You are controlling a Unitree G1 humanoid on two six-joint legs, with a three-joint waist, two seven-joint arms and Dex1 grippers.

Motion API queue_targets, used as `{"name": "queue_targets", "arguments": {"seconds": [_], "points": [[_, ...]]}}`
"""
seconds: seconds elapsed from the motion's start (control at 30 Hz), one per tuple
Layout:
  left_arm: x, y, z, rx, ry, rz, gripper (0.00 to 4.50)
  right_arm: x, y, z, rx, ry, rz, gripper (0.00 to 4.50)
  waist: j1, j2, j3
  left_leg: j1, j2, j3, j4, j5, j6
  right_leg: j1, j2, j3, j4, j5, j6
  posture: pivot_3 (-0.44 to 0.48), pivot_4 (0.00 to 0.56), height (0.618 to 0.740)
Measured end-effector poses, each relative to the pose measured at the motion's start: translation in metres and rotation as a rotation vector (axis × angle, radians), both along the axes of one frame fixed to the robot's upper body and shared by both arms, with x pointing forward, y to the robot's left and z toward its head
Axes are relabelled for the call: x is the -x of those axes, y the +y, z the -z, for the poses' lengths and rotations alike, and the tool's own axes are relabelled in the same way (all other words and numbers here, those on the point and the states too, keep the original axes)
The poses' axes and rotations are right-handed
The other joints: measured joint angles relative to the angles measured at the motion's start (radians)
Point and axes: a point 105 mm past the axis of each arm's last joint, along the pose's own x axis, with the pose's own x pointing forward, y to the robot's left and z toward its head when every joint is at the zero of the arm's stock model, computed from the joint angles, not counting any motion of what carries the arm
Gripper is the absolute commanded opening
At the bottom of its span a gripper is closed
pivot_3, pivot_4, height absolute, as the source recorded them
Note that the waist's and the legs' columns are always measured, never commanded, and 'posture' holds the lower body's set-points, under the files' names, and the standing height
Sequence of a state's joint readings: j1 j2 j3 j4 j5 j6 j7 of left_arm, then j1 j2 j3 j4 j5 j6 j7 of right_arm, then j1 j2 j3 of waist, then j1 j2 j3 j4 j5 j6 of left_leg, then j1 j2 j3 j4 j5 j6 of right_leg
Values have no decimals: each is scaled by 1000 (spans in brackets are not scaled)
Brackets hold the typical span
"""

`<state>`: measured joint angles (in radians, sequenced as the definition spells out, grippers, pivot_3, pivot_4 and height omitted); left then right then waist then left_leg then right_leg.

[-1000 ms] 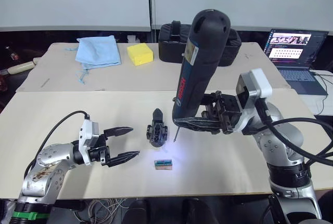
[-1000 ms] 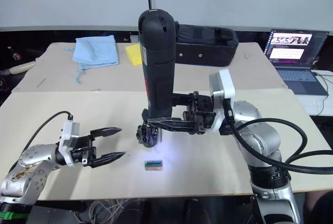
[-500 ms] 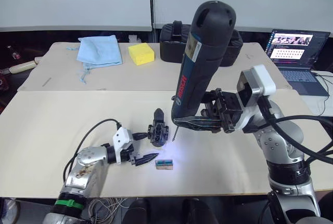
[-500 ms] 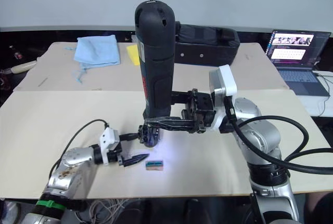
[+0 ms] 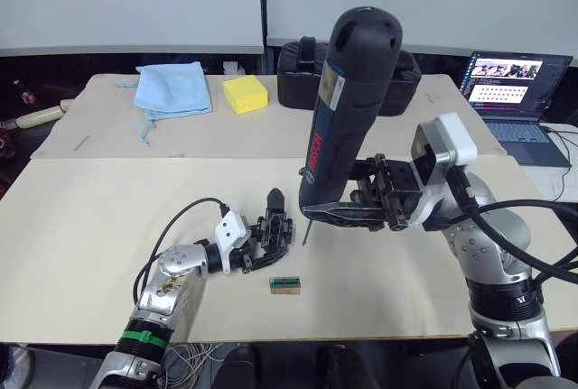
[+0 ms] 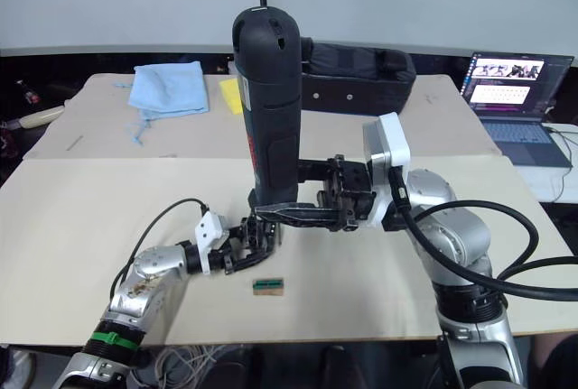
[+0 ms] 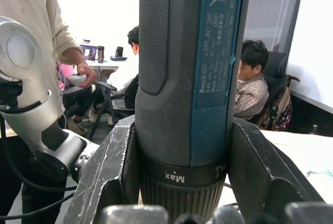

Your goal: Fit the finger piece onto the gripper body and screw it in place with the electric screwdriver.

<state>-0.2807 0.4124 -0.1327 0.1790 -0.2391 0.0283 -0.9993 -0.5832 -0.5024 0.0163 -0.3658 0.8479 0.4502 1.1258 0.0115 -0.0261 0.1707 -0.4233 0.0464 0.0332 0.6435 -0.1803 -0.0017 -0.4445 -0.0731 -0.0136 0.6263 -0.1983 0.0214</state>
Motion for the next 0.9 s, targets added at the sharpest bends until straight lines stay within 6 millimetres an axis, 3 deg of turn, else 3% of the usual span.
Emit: {"name": "queue_targets", "arguments": {"seconds": [0.5,0.63,0.9], "points": [[-9,5,-1,-72,-34,239,2333,1,-2,2,29,3,6,1928,0,0,0,-1,-1,0,1,0,0,0,0,0,0,1,1,0,150,740],[-10,6,0,-75,-38,221,4308,2,-1,1,36,1,4,1928,0,0,0,0,-1,0,1,0,0,1,0,0,0,1,1,0,150,740],[-3,16,0,-58,-65,105,4439,1,-1,2,41,15,16,1928,-6,0,0,1,1,0,1,0,0,1,1,0,0,1,1,0,150,740]]}}
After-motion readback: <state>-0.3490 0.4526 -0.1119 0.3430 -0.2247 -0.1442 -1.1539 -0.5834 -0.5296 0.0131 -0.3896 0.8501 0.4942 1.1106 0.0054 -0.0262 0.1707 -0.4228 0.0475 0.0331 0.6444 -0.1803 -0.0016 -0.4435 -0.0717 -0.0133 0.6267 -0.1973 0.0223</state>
